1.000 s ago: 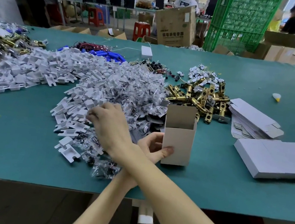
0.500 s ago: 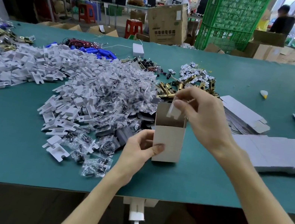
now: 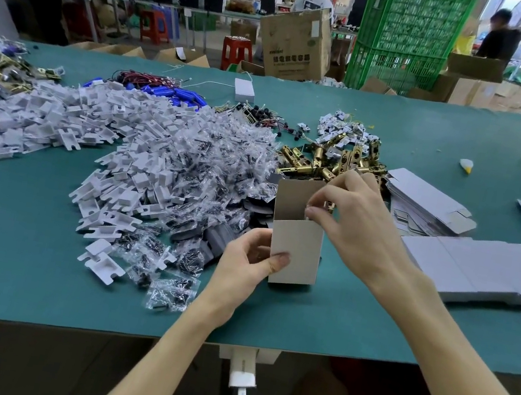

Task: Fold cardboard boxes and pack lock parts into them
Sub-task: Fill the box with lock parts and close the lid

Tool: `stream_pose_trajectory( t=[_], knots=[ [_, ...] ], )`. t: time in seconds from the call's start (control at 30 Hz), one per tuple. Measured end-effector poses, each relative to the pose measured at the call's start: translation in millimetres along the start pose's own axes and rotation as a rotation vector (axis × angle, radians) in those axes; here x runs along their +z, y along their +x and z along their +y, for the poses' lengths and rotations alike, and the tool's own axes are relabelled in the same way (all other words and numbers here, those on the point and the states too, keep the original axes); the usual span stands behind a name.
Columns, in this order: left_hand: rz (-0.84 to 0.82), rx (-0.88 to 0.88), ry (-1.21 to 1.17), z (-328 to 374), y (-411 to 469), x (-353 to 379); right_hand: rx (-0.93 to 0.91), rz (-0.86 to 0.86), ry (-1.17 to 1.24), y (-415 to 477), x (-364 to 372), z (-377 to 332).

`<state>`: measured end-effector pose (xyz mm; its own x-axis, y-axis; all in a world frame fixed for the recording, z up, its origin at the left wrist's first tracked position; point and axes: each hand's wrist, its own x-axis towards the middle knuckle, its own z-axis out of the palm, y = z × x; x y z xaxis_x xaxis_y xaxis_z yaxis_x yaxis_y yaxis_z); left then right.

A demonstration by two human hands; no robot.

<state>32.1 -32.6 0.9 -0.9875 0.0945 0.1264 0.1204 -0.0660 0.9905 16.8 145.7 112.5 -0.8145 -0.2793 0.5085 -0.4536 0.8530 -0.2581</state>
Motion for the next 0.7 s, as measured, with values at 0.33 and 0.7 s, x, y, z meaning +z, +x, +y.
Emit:
stream_pose_trajectory(
  t=[0.33,0.7],
  knots=[
    [0.003,-0.001,-0.007,-0.5,-0.3,0.1,-0.017,-0.037,-0.014,-2.7,2.5,3.4],
    [0.078,-0.012,-0.002,-1.9,-0.7,0.5,0.492,0.175,0.622,-22.0,38.7,16.5]
  ],
)
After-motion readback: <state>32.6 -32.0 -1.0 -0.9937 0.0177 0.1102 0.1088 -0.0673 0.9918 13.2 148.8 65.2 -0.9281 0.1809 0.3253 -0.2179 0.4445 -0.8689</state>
